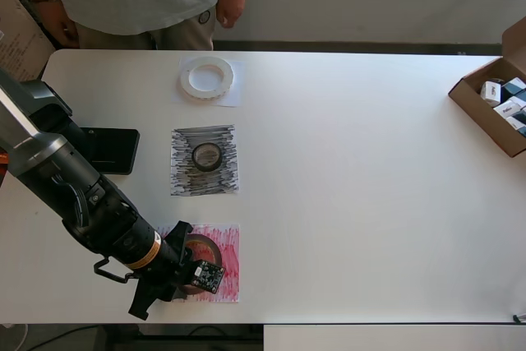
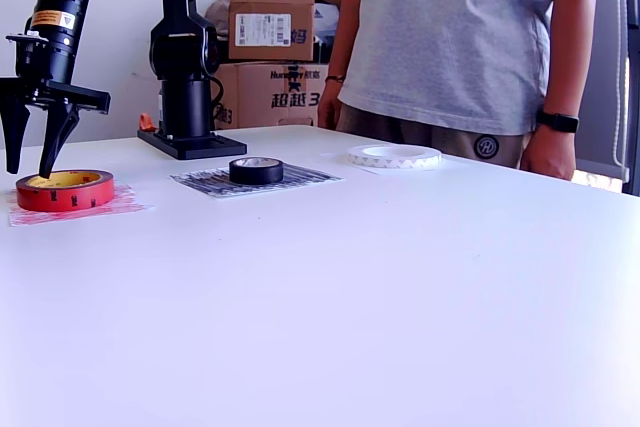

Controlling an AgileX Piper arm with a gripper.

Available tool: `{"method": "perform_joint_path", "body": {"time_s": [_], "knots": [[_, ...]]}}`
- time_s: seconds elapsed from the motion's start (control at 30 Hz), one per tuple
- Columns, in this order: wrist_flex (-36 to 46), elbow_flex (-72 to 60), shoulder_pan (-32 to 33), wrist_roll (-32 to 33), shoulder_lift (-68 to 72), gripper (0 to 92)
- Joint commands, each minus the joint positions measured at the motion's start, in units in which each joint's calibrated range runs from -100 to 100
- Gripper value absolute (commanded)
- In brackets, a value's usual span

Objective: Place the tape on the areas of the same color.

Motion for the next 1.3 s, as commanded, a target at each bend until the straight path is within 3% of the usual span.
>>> {"method": "perform_joint_path", "body": {"time_s": [0.0, 0.2, 0.4, 0.57, 0.83, 1.07, 1.27], "knots": [[0.24, -1.61, -0.14, 0.16, -1.3, 43.6], [0.24, -6.34, 4.99, 0.82, -10.93, 43.6], [0.33, -14.61, 18.64, 7.86, -22.07, 43.5], [0.33, -18.88, 30.16, 8.35, -26.74, 42.8], [0.41, -17.88, 38.06, 8.27, -34.13, 22.2], [0.33, -9.07, 41.61, 7.7, -53.31, 1.1], [-0.35, 5.38, 47.29, 7.61, -81.28, 0.0]]}}
